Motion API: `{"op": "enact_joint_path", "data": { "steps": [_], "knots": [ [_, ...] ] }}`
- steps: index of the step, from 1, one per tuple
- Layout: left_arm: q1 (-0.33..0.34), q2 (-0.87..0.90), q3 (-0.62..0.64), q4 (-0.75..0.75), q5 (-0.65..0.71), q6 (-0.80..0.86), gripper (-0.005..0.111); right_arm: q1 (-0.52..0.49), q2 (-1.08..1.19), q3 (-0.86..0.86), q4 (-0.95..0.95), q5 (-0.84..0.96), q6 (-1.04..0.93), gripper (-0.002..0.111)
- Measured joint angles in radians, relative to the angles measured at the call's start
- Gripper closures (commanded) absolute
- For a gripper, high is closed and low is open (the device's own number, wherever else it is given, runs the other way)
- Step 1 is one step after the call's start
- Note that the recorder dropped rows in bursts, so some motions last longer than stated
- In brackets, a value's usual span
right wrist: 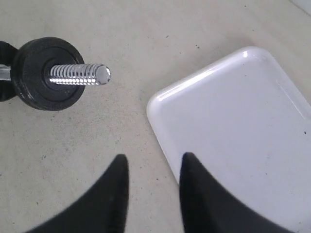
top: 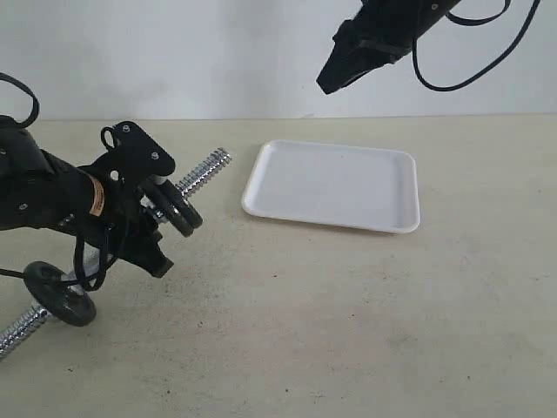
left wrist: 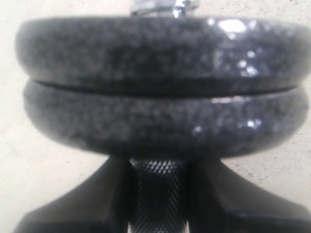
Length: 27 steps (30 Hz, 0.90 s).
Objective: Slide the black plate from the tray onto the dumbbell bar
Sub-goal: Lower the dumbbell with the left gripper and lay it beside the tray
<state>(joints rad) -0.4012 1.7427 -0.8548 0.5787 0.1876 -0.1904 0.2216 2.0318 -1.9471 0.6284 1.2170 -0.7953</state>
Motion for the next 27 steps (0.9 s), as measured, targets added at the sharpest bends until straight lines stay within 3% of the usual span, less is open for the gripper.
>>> {"op": "enact_joint_path", "data": {
  "steps": [9,13,22,27],
  "knots": [
    [0.000,0.000,-0.002,-0.110,0.000,-0.058,0.102,-0.004,-0.029,0.000,-0.006,0.000,0.000,0.108],
    [0.000,0.000,-0.010,-0.192,0.008,-0.205,0.102,-0.023,-0.051,0.000,-0.006,0.002,0.029,0.108],
    [-0.002,0.006,-0.113,-0.238,0.208,-0.455,0.102,-0.035,-0.082,0.000,0.025,0.002,0.105,0.108],
    [-0.002,0.063,-0.174,-0.221,0.230,-0.515,0.102,-0.035,-0.088,0.000,0.110,0.002,0.127,0.108]
  ]
}}
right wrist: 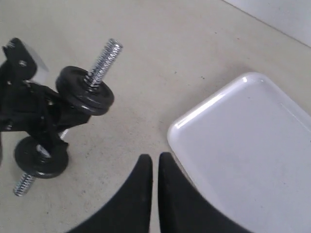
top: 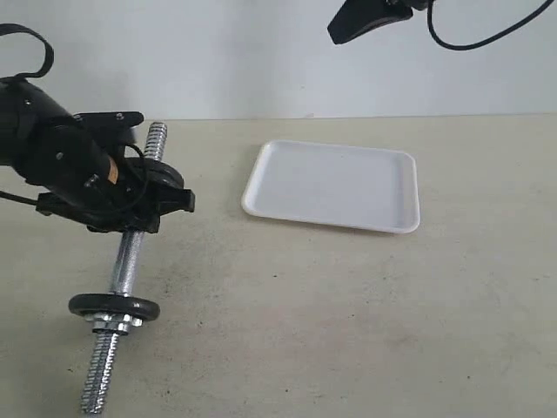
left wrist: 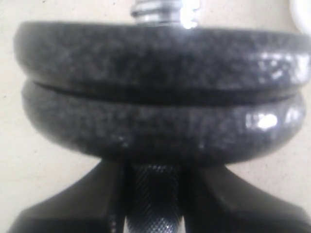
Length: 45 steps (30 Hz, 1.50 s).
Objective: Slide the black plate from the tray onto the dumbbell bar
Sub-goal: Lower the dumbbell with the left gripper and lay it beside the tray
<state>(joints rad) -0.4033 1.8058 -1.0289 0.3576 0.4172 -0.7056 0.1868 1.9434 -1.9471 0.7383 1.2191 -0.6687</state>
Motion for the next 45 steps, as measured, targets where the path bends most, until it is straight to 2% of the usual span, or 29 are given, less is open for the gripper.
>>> {"op": "enact_joint_path", "data": {
  "steps": [8,33,45],
  "knots": [
    [0.000,0.113,-0.107,0.031,-0.030,-0.031,0.102,0.000,0.000,0.000,0.112,0.000,0.008,0.108],
    [-0.014,0.329,-0.371,0.096,-0.029,-0.140,0.102,0.000,0.000,0.000,0.121,0.000,0.008,0.108],
    [-0.062,0.392,-0.456,0.124,-0.054,-0.144,0.102,0.000,0.000,0.000,0.121,0.000,0.008,0.108]
  ]
}}
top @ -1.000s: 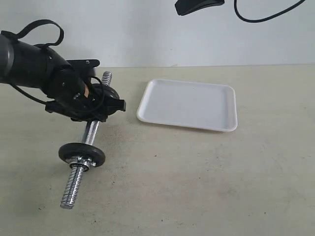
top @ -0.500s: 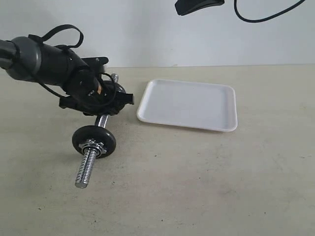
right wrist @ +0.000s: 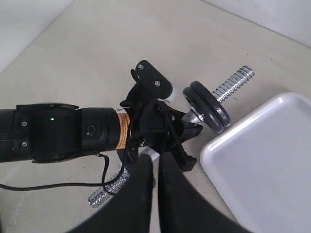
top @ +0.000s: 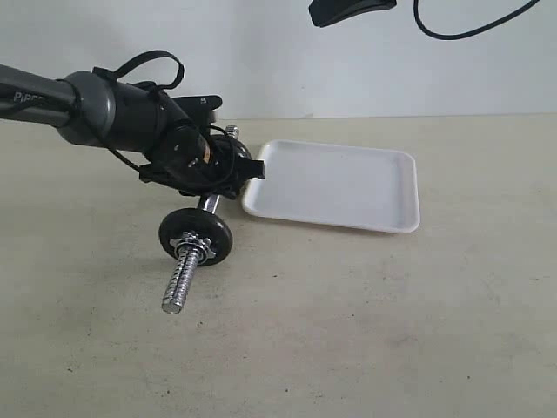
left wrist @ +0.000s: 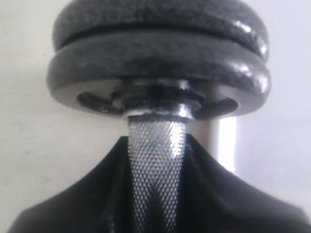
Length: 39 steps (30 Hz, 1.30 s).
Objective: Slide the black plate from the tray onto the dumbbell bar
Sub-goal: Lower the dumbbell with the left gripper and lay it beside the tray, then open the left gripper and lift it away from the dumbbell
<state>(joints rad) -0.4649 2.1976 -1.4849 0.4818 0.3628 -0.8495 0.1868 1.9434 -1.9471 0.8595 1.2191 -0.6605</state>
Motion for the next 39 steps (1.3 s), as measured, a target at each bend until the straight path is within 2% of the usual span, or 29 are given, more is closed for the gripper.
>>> {"op": "enact_joint_path", "data": {
  "steps": [11,13,18,20,22,23,24,25,27,36,37,38,39],
  "knots": [
    [-0.006,0.000,0.000,0.009,-0.019,-0.005,0.102,0.000,0.000,0.000,0.002,0.000,0.000,0.108],
    [-0.006,0.000,0.000,0.013,-0.019,-0.005,0.097,0.000,0.000,0.000,0.002,0.000,0.000,0.108],
    [-0.006,0.000,0.000,0.013,-0.019,-0.005,0.077,0.000,0.000,0.000,0.002,0.000,0.000,0.108],
    [-0.006,0.000,-0.001,0.022,-0.031,-0.005,0.074,0.000,0.000,0.000,0.002,0.000,0.000,0.108],
    [-0.006,-0.011,-0.012,0.031,-0.050,-0.008,0.075,0.000,0.000,0.000,0.002,0.000,0.000,0.108],
    [-0.006,-0.019,-0.015,0.043,-0.109,-0.008,0.075,0.000,0.000,0.000,0.002,0.000,0.000,0.108],
    [0.002,-0.025,-0.019,0.039,-0.219,-0.013,0.075,0.000,0.000,0.000,0.002,0.000,0.000,0.108],
    [-0.003,-0.028,-0.028,0.055,-0.425,-0.013,0.075,0.000,0.000,0.000,0.002,0.000,0.000,0.108],
    [-0.010,-0.051,-0.044,0.069,-0.597,-0.013,0.075,0.000,0.000,0.000,0.002,0.000,0.000,0.108],
    [-0.009,-0.052,-0.046,0.076,-0.629,-0.013,0.077,0.000,0.000,0.000,-0.001,0.000,-0.006,0.108],
    [-0.009,-0.052,-0.046,0.081,-0.629,-0.011,0.083,0.000,0.000,0.000,-0.003,0.000,-0.006,0.108],
    [-0.009,-0.052,-0.046,0.086,-0.625,-0.011,0.097,0.000,0.000,0.000,-0.010,0.000,-0.006,0.108],
    [-0.009,-0.052,-0.046,0.109,-0.620,-0.011,0.102,0.000,0.000,0.000,-0.017,0.000,-0.006,0.108]
  ]
}}
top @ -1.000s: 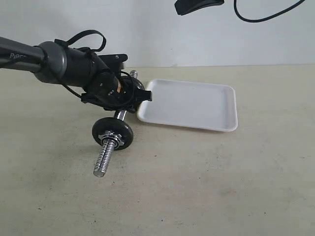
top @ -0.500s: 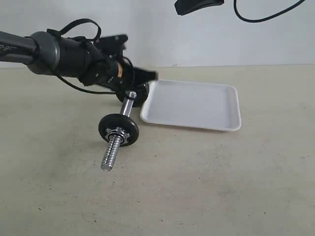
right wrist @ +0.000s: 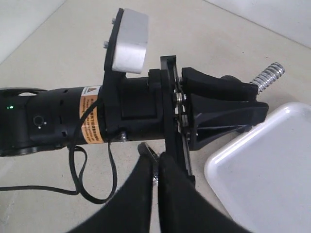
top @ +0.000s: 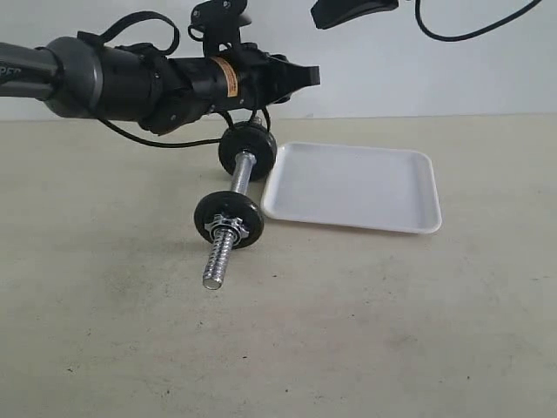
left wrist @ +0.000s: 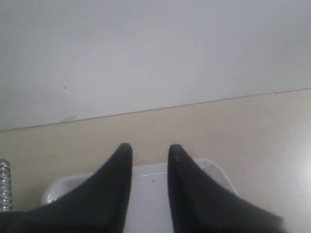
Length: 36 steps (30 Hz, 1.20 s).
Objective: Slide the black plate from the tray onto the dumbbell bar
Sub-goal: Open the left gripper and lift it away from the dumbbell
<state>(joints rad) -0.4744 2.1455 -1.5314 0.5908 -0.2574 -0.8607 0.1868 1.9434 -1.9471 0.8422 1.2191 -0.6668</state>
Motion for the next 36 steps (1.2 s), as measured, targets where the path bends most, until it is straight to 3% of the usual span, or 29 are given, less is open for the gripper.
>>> {"op": "enact_joint_path", "data": {
  "steps": [12,17,22,31,36],
  "knots": [
    [0.000,-0.024,0.000,0.173,0.063,0.004,0.102,0.000,0.000,0.000,-0.042,0.000,0.000,0.108],
    [0.000,-0.105,0.002,0.308,0.193,0.008,0.102,0.000,0.000,0.000,-0.144,0.000,0.003,0.108],
    [0.009,-0.203,0.020,0.343,0.308,0.019,0.102,0.000,0.000,0.000,-0.184,0.000,0.023,0.108],
    [0.103,-0.427,0.231,0.348,0.023,0.026,0.102,-0.065,-0.044,0.000,-0.188,0.001,0.155,0.108],
    [0.154,-0.543,0.368,0.387,-0.036,0.026,0.102,-0.154,-0.121,0.000,-0.188,0.001,0.244,0.108]
  ]
}}
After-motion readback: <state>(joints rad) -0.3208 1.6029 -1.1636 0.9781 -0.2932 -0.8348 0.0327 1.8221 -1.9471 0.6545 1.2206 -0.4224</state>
